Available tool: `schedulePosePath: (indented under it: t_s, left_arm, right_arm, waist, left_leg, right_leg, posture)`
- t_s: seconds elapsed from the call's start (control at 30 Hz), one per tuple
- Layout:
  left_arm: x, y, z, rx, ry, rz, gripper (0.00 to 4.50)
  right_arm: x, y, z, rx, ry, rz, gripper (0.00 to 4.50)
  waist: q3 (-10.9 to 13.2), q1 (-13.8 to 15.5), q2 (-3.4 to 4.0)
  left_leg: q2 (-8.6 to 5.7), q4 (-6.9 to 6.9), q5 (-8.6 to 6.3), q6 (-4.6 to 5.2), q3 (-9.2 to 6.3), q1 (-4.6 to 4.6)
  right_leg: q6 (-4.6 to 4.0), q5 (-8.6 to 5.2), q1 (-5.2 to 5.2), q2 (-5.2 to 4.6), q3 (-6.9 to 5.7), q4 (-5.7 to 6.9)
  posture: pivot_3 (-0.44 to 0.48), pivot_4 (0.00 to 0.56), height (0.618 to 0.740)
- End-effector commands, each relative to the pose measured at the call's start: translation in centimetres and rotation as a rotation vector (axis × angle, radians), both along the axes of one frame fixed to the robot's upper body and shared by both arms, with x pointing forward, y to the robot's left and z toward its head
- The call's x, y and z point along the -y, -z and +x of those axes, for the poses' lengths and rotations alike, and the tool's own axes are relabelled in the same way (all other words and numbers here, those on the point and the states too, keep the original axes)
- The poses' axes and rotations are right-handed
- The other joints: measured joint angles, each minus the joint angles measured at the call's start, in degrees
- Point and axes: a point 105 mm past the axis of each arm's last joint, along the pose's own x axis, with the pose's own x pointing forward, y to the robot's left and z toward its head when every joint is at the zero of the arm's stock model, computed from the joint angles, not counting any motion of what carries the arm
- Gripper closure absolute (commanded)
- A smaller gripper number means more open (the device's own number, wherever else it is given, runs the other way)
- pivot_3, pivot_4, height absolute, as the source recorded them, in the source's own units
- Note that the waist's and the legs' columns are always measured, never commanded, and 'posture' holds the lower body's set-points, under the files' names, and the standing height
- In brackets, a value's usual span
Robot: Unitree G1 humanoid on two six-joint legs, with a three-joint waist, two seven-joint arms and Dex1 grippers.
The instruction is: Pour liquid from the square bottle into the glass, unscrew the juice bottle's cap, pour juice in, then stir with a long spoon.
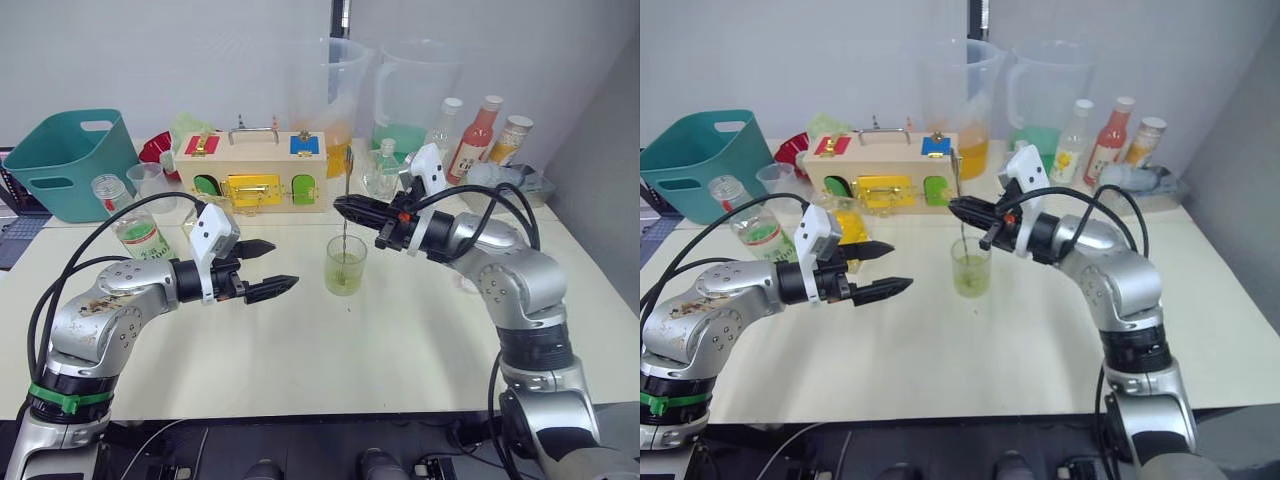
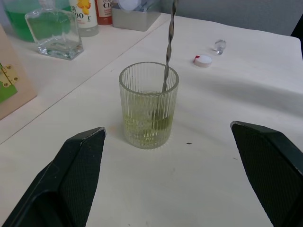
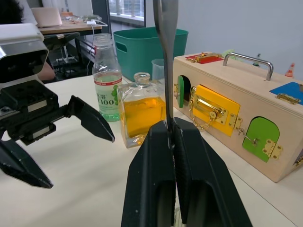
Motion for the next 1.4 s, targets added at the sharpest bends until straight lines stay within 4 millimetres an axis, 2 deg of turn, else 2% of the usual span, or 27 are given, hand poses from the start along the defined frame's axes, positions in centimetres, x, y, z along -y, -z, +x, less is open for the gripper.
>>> schedulePosePath:
  t_s: [0.03,0.3,0.57,0.77,1.03,1.2,1.4]
  left_arm:
    - [0.1,-0.9,-0.1,0.052,0.009,0.007,0.01]
    - [0.2,-1.1,-0.2,0.052,0.012,0.013,0.01]
    - [-0.1,-1.1,-0.2,0.050,0.007,0.022,0.01]
    - [0.1,-1.0,-0.4,0.042,0.017,0.026,0.01]
    - [0.1,-1.0,-0.4,0.041,0.015,0.028,0.01]
    - [0.2,-0.9,-0.4,0.042,0.013,0.028,0.01]
    - [0.3,-1.0,-0.3,0.031,0.001,0.011,0.01]
  right_arm:
    - [0.7,-0.7,0.0,0.028,0.036,0.012,4.50]
    - [1.8,-0.5,1.8,0.063,0.140,0.003,4.50]
    - [2.6,-1.7,2.4,0.066,0.152,0.031,4.50]
    - [1.1,-3.2,0.1,0.020,-0.030,0.109,4.50]
    - [1.1,-5.0,0.3,0.097,0.010,0.154,4.50]
    - [1.3,-3.3,1.6,0.107,0.083,0.062,4.50]
    - [1.5,-1.8,2.0,0.096,0.098,0.013,4.50]
  waist:
    - [0.00,-0.01,0.00]
    - [0.00,0.07,0.00]
    - [0.00,0.17,0.00]
    - [0.00,0.25,0.00]
    - [0.00,0.35,0.00]
    - [0.00,0.54,0.00]
    - [0.00,0.66,0.00]
  left_leg:
    - [0.00,0.00,0.00,0.00,0.00,0.00]
    - [-0.01,0.00,0.00,0.00,0.00,0.00]
    - [-0.01,0.00,0.00,0.00,0.01,0.00]
    - [0.00,0.00,0.00,0.00,0.00,-0.02]
    - [0.01,0.00,0.00,0.00,0.01,-0.02]
    - [-0.01,0.00,0.00,0.00,0.01,-0.03]
    - [0.00,0.00,0.00,0.00,0.02,-0.03]
  right_leg:
    - [0.00,0.00,0.00,0.00,0.00,0.00]
    - [0.00,0.00,0.00,0.00,0.00,0.00]
    - [0.00,0.00,0.01,-0.01,0.00,-0.01]
    - [0.00,0.00,-0.01,0.00,0.00,-0.01]
    - [0.00,0.00,-0.02,0.01,0.00,0.00]
    - [0.00,0.00,-0.03,0.00,0.00,-0.01]
    - [0.00,0.00,-0.03,0.00,0.01,-0.01]
  posture:
    - [0.000,0.150,0.740]
    - [0.000,0.150,0.740]
    - [0.000,0.150,0.740]
    - [0.000,0.150,0.740]
    - [0.000,0.150,0.740]
    - [0.000,0.150,0.740]
    - [0.000,0.150,0.740]
